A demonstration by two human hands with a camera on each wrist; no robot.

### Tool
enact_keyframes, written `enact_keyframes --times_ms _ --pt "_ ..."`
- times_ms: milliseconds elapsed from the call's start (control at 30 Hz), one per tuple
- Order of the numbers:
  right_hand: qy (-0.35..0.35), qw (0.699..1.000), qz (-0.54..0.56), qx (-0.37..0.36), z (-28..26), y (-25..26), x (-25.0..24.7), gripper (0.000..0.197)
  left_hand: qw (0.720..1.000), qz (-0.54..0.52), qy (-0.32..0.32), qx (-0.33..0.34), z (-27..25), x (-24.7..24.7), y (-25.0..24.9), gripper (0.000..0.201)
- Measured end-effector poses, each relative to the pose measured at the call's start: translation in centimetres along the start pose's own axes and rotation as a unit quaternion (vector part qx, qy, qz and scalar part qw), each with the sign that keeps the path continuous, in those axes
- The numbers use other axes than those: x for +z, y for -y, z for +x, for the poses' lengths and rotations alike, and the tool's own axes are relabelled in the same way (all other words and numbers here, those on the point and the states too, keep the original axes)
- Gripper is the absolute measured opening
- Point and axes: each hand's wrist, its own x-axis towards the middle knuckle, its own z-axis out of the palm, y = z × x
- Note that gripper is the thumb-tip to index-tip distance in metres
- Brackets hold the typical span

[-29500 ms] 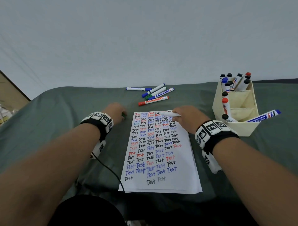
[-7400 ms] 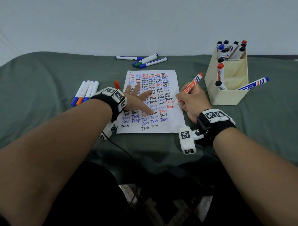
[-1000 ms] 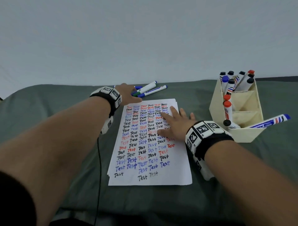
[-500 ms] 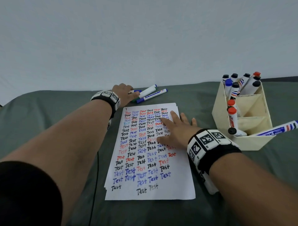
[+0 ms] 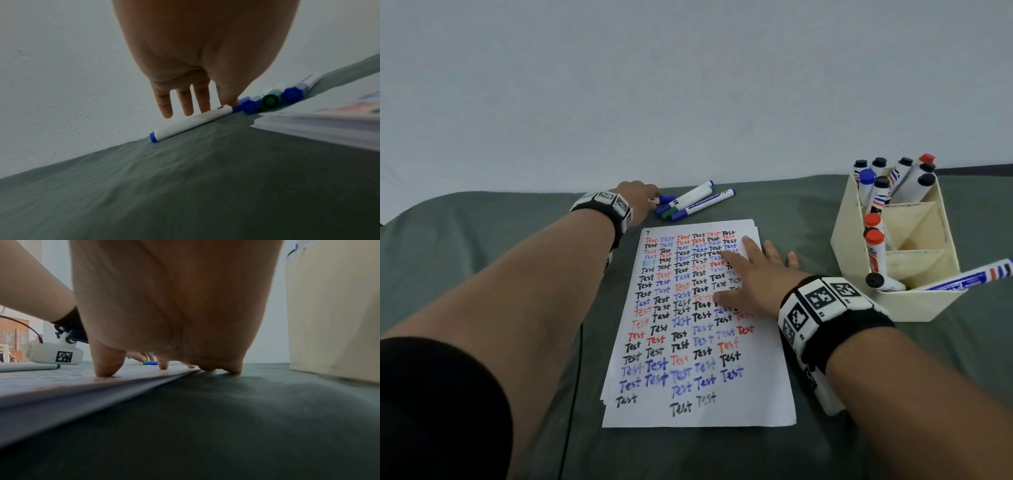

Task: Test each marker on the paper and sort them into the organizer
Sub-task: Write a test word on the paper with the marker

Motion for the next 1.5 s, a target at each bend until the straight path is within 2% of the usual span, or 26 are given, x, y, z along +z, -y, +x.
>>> enact_keyframes --times_ms 267,467,567,700,767,833,933,1033,1067,1133,1233,1333,1433,1500 --pt "-0.003 1.0 0.001 -0.004 0.2 -0.1 0.0 0.088 0.999 -0.019 0.009 -0.024 -1.1 -0.3 0.7 0.024" --pt "-0.024 1.0 0.0 -0.019 -0.3 0.1 -0.7 0.083 0.994 -0.073 -0.076 -0.009 -3.8 -2.3 0.3 0.008" --pt "-0.041 0.999 0.003 -0.023 -0.6 0.3 -0.9 0.082 0.984 -0.113 -0.135 0.012 -6.4 -3.9 -0.3 0.018" --pt "-0.079 0.995 0.029 -0.045 -1.1 0.5 -1.3 0.085 0.95 -0.236 -0.187 0.084 -10.8 -6.2 -2.2 0.052" --pt "-0.114 0.99 0.047 -0.062 -1.4 0.5 -1.5 0.085 0.923 -0.31 -0.201 0.111 -13.1 -7.2 -3.5 0.059" --pt "-0.144 0.984 0.069 -0.082 -1.7 0.5 -1.7 0.085 0.896 -0.376 -0.204 0.123 -14.9 -7.8 -4.8 0.047" --pt "-0.175 0.972 0.109 -0.111 -2.1 0.7 -1.9 0.08 0.867 -0.455 -0.178 0.093 -16.8 -8.0 -6.5 0.03" --pt "-0.198 0.964 0.126 -0.123 -2.2 0.9 -2.2 0.043 0.84 -0.516 -0.148 0.076 -18.0 -7.4 -7.7 0.031" --pt "-0.202 0.964 0.119 -0.124 -2.2 0.9 -2.2 0.028 0.846 -0.505 -0.151 0.078 -18.3 -7.2 -7.9 0.031" --pt "-0.208 0.963 0.112 -0.127 -2.1 0.9 -2.3 0.016 0.883 -0.428 -0.17 0.085 -18.7 -6.7 -7.8 0.03" --pt "-0.217 0.96 0.113 -0.138 -2.2 0.8 -2.4 0.015 0.934 -0.29 -0.184 0.103 -19.3 -6.2 -7.6 0.022" --pt "-0.22 0.958 0.102 -0.154 -2.3 0.9 -2.4 0.019 0.965 -0.18 -0.127 0.144 -19.9 -5.7 -7.8 0.014" --pt "-0.202 0.963 0.075 -0.162 -2.4 1.2 -2.4 0.024 0.982 -0.056 -0.09 0.155 -20.3 -5.0 -7.6 0.019" --pt "-0.191 0.966 0.065 -0.16 -2.3 1.2 -2.3 0.02 0.987 -0.041 -0.08 0.136 -20.4 -4.6 -7.3 0.025"
